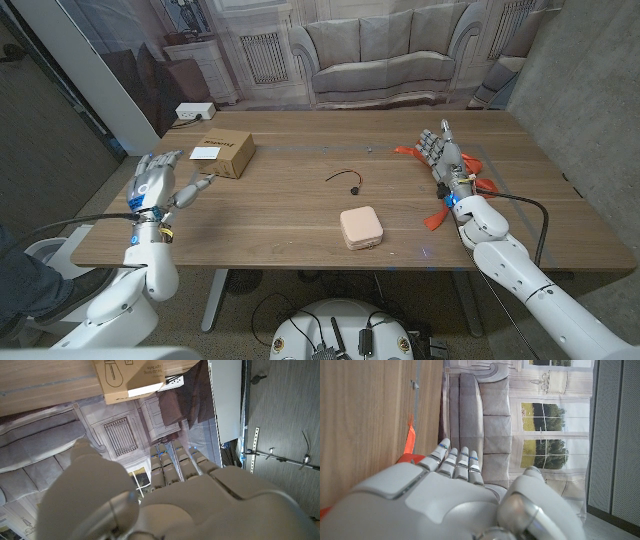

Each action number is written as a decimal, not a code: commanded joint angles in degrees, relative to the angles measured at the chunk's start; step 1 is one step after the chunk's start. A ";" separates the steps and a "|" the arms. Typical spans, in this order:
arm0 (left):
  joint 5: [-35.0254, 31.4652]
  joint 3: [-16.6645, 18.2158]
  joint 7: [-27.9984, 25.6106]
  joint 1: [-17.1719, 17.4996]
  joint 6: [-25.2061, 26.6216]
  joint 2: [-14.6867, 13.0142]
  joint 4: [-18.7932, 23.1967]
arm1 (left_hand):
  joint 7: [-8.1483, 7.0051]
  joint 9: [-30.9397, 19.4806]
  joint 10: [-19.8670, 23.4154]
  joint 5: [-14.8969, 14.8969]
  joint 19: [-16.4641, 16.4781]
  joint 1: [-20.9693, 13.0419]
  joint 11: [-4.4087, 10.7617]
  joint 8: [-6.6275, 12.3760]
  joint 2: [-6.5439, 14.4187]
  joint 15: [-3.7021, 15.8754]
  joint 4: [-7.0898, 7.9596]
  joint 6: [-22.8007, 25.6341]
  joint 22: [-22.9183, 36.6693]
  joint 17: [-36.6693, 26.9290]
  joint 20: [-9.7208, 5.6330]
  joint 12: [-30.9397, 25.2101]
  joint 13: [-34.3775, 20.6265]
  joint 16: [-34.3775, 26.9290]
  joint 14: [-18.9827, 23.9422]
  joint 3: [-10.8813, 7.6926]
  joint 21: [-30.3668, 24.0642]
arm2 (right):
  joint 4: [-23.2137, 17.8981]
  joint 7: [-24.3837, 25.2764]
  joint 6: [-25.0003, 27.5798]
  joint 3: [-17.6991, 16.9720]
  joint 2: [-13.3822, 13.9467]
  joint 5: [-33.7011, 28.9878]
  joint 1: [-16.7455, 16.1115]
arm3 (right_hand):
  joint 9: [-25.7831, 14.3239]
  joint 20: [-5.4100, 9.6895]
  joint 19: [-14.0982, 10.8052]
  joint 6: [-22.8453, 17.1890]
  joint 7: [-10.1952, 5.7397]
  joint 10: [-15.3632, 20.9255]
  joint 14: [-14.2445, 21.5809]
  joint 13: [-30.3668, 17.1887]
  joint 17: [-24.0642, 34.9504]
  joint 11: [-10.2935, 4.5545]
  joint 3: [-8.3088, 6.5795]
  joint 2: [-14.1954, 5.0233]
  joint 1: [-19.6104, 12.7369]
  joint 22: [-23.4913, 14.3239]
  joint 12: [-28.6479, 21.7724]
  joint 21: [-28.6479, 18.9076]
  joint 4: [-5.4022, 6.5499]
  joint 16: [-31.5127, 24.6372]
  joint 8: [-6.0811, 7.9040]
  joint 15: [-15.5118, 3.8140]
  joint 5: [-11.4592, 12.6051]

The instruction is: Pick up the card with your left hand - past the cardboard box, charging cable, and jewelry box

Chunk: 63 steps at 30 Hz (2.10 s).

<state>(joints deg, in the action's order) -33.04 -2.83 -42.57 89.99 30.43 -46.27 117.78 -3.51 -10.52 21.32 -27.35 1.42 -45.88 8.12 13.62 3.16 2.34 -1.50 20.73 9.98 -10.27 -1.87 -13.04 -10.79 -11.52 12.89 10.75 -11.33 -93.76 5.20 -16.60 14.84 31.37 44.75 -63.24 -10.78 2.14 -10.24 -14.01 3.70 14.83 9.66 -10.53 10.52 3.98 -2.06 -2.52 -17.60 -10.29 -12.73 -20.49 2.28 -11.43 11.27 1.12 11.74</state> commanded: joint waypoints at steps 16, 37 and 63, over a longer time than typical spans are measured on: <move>-1.89 -7.67 5.68 -8.72 8.85 -4.98 -1.87 | -1.28 -0.33 0.38 -0.62 0.63 -1.25 1.78 -0.27 -0.18 4.66 -0.70 0.42 0.23 -0.07 -2.36 0.40 -0.33 0.24 0.86 0.29 -0.27 | -0.38 0.13 -0.84 -1.04 0.07 0.42 -1.56 | -0.26 0.58 -0.62 -0.63 0.09 0.61 0.70 -0.22 0.30 -0.15 0.35 -0.07 0.51 -0.07 -0.03 0.41 0.09 0.14 0.38 0.00 -0.15; 0.62 -12.68 8.13 -15.06 13.23 -8.41 -4.79 | -2.12 -0.34 0.97 -0.86 0.47 -2.01 2.52 -0.31 -0.35 5.17 -1.04 0.95 0.22 -0.06 -2.83 0.55 -0.34 0.42 0.76 0.51 -0.13 | -4.06 4.23 -0.66 -1.89 -0.10 -0.88 -3.52 | -0.27 0.55 -0.81 -0.71 0.11 0.72 0.81 -0.23 0.31 0.01 0.47 -0.15 0.61 -0.09 0.00 0.85 0.05 0.18 0.34 0.01 -0.15; -4.08 -22.77 9.96 -23.08 26.95 -10.41 -6.94 | -2.17 -0.34 0.91 -1.20 0.32 -3.34 2.55 -0.69 -0.38 5.01 -1.64 0.67 0.21 -0.05 -2.72 0.96 -0.35 0.58 0.55 0.57 -0.03 | -4.78 5.54 0.35 -0.89 -0.70 -1.46 -3.45 | -0.27 0.48 -1.02 -0.72 0.18 0.75 0.82 -0.24 0.30 -0.09 0.61 -0.23 0.69 -0.12 0.07 1.42 -0.02 0.26 0.27 0.08 -0.14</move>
<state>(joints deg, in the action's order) -34.58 -20.12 -34.26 71.58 51.02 -56.01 112.34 -5.50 -10.56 22.26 -28.23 1.49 -48.75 10.24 13.17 2.71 2.38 -2.85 21.58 9.98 -10.12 -1.95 -12.28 -11.09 -11.10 13.25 11.14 -11.33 -97.75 9.90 -16.52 13.92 30.72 43.49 -65.97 -10.78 2.23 -10.48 -14.34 3.79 14.82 9.87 -10.53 10.52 3.98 -1.91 -2.97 -16.83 -10.27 -12.73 -19.27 2.12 -11.19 11.27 1.32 11.74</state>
